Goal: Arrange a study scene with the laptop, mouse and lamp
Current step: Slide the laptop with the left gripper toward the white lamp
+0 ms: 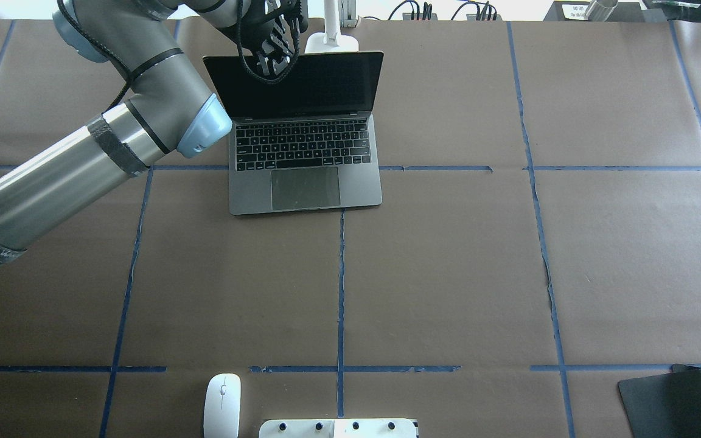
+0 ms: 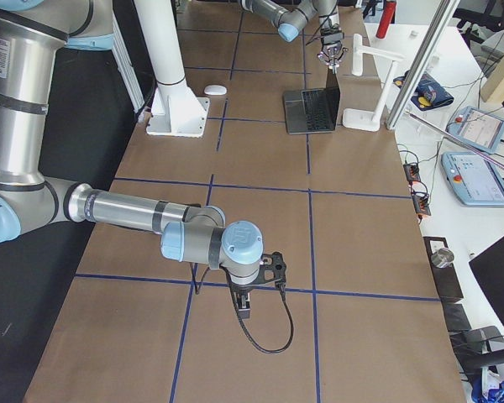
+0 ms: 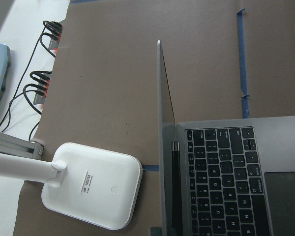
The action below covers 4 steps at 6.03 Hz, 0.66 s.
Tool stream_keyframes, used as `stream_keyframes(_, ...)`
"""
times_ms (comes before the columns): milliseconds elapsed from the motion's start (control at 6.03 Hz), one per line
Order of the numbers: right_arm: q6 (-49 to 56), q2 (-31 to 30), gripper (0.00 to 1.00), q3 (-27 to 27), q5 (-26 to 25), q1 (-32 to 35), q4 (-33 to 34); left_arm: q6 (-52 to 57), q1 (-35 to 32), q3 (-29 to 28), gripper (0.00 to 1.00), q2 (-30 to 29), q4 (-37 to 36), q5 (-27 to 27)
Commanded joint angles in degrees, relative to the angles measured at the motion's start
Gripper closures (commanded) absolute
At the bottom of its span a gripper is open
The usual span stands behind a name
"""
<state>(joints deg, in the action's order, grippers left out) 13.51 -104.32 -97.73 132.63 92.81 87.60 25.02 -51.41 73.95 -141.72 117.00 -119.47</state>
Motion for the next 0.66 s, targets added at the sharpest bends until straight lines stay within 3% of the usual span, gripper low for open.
stream_keyframes(0, 0.0, 0.0, 0.00, 0.0, 0.0, 0.0, -0.1, 1.8, -0.5, -0.4, 0.74, 0.0, 0.1, -0.1)
stream_keyframes(166, 0.0, 0.0, 0.00, 0.0, 0.0, 0.0, -0.1, 1.6, -0.5, -0.1, 0.51, 0.0, 0.2, -0.1)
stream_keyframes(332, 0.0, 0.1, 0.00, -0.1, 0.0, 0.0, -0.1, 1.7, -0.5, 0.1, 0.39, 0.0, 0.2, -0.1)
stream_keyframes(498, 0.0, 0.1, 0.00, 0.0, 0.0, 0.0, -0.1, 1.5, -2.4, 1.1, 0.39, 0.2, -0.5, -0.7)
